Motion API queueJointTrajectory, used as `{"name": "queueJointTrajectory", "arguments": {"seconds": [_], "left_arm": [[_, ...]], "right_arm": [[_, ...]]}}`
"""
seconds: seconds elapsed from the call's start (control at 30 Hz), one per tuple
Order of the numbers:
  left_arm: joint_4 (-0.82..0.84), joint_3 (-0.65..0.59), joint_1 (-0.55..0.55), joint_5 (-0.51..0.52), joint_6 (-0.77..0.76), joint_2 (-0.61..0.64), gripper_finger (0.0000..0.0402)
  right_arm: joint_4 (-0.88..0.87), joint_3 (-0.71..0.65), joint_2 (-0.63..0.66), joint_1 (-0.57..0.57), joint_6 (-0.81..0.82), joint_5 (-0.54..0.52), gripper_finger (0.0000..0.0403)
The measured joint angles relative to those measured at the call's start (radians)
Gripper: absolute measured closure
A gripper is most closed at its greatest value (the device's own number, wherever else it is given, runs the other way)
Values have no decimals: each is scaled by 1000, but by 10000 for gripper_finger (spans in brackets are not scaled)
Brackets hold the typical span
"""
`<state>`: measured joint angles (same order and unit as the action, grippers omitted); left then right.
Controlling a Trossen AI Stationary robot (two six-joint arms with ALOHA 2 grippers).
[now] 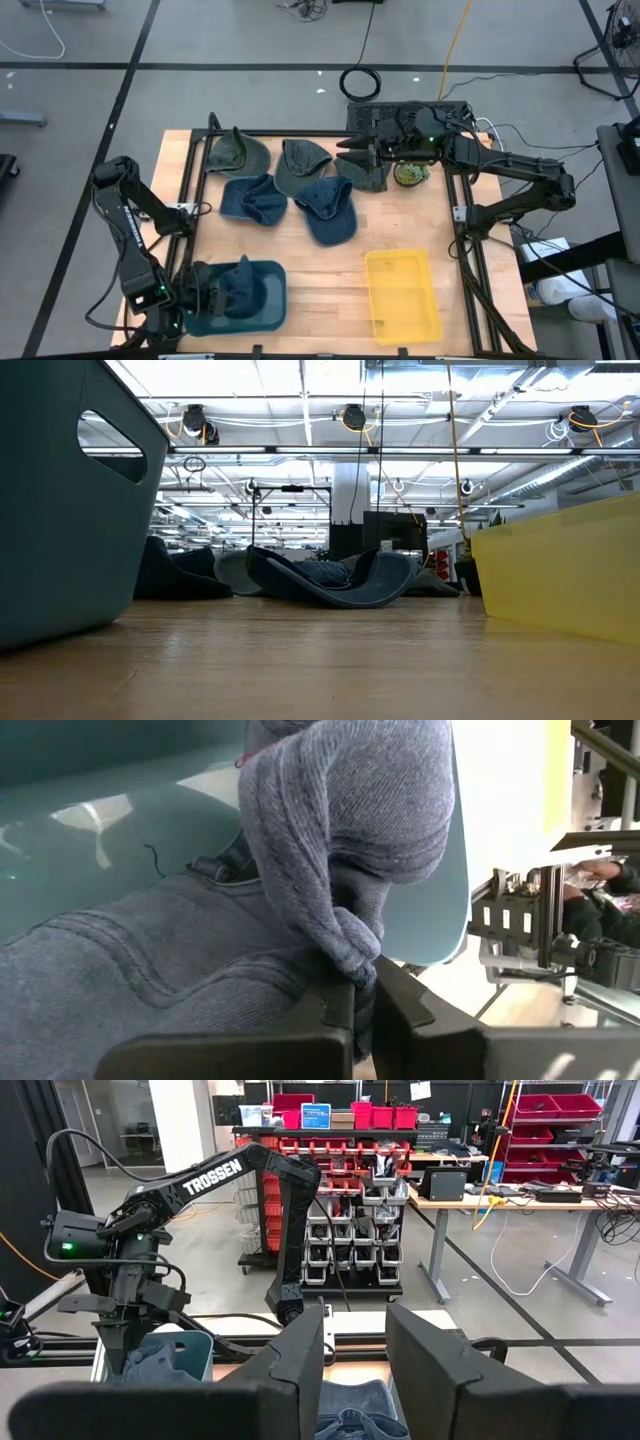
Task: Pick & Place hat
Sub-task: Put the right dark blue cap into the blue bin
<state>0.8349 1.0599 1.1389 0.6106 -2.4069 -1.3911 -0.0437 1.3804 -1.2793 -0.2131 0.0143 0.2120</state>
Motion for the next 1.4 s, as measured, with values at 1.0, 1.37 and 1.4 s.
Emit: {"name": "queueJointTrajectory", "arguments": {"seconds": [1.0, 1.37, 1.4], "left_arm": [[-80, 0, -30, 22, -57, 3, 177], [150, 78, -43, -56, -76, 22, 105], [182, 88, -45, -62, -79, 22, 107]], "right_arm": [[-100, 0, 0, 0, 0, 2, 303], [-103, 0, 0, 0, 0, 48, 303], [-103, 0, 0, 0, 0, 57, 303]]}}
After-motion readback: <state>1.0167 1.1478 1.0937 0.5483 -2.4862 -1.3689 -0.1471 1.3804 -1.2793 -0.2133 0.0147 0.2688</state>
